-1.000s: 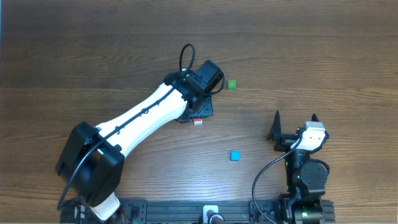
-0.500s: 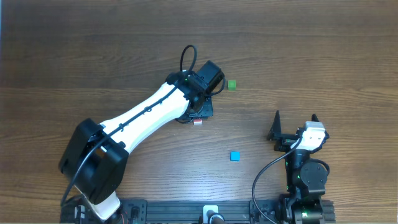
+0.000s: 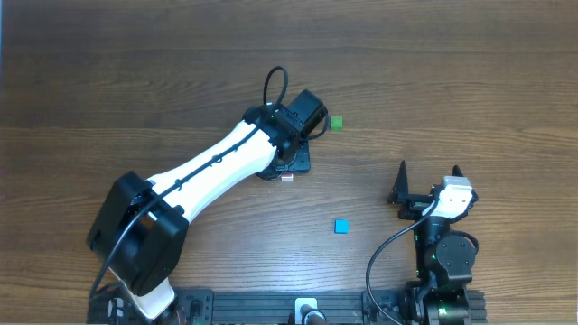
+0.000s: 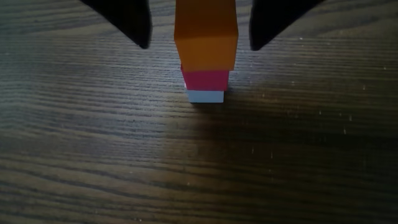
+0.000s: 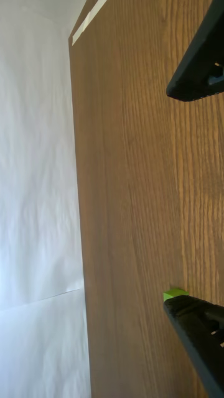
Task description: Stack Cubes
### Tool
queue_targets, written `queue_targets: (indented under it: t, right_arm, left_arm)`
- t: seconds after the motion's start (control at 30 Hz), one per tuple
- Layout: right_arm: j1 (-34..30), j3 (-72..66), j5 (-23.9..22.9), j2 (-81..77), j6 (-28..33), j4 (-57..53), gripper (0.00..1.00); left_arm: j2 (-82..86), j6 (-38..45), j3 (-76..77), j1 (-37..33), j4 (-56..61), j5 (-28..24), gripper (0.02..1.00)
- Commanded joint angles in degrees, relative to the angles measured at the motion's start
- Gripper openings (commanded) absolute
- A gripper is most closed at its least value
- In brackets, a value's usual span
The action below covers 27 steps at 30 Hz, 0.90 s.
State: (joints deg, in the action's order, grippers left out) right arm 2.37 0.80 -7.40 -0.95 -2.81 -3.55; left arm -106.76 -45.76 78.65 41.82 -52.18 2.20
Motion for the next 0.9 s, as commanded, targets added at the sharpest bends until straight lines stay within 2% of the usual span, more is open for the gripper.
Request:
queue_targets:
  t: [0.03, 0.07, 0.37, 0.6, 0.73, 0.9]
  right_arm:
    - [-0.31, -0.5, 0.28, 0.24, 0.11, 0.09, 0.991]
    - [-0.31, -0.5, 0.28, 0.24, 0.11, 0.09, 0.991]
    - [-0.31, -0.5, 0.28, 0.24, 0.11, 0.09, 0.991]
    - [-0.31, -0.5, 0.28, 0.24, 0.11, 0.09, 0.991]
    - [-0.31, -0.5, 0.28, 0.24, 0.11, 0.09, 0.991]
    - [-0.31, -0.5, 0.28, 0.24, 0.11, 0.09, 0.991]
  left_arm:
    - [-0.55, -0.09, 1.2, -0.15, 0.52, 0.9, 0.952]
    - [-0.2, -0.09, 1.2, -0.33, 0.57, 1.11, 1.0]
    - [11.87, 0.17, 1.2, -3.93, 0.13, 4.81, 0.998]
    - [29.24, 0.68, 1.18, -12.2, -1.77, 8.87, 0.998]
    - [37.0, 6.8, 1.18, -16.98, -1.55, 9.97, 0.996]
    - [44.52, 16.02, -0.07, -24.26, 0.37, 8.92, 0.993]
